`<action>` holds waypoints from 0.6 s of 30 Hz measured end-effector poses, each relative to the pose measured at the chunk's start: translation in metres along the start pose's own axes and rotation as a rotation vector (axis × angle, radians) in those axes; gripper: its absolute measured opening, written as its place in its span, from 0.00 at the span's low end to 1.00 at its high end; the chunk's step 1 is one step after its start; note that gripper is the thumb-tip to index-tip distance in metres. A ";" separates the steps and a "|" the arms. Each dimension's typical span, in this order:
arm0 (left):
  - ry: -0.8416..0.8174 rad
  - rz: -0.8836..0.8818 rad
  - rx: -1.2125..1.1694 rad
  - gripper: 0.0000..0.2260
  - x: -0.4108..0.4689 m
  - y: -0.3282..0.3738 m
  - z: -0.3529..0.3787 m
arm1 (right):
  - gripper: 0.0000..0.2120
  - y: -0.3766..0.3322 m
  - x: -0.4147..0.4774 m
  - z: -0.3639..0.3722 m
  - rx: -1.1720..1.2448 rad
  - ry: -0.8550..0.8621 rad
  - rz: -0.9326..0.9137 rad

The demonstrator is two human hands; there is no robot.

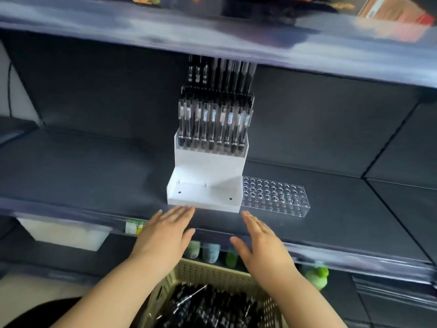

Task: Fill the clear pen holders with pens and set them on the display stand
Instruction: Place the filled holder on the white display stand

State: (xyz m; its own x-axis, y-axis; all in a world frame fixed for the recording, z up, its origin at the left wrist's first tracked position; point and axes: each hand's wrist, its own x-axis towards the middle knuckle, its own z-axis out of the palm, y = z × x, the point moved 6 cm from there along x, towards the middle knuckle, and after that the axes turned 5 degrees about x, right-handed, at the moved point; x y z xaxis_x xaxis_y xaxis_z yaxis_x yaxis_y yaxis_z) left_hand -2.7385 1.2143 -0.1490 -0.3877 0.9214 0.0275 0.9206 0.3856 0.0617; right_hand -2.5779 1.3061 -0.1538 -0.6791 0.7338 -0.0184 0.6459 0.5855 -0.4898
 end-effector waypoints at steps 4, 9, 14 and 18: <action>-0.042 -0.005 -0.019 0.24 -0.018 0.001 0.010 | 0.30 0.004 -0.015 0.013 -0.043 -0.068 0.016; -0.101 0.023 -0.063 0.23 -0.043 0.007 0.031 | 0.30 0.013 -0.036 0.045 -0.106 -0.216 0.068; -0.182 0.059 -0.049 0.23 -0.054 0.011 0.054 | 0.24 0.023 -0.045 0.075 -0.257 -0.335 0.104; -0.159 0.085 -0.032 0.23 -0.051 0.016 0.054 | 0.19 0.007 -0.032 0.048 -0.105 -0.097 -0.025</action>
State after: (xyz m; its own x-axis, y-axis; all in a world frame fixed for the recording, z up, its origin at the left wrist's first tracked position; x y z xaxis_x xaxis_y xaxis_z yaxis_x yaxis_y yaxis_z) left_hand -2.7019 1.1761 -0.2030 -0.2939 0.9478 -0.1239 0.9469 0.3063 0.0973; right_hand -2.5683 1.2699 -0.1988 -0.7229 0.6846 -0.0938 0.6577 0.6401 -0.3970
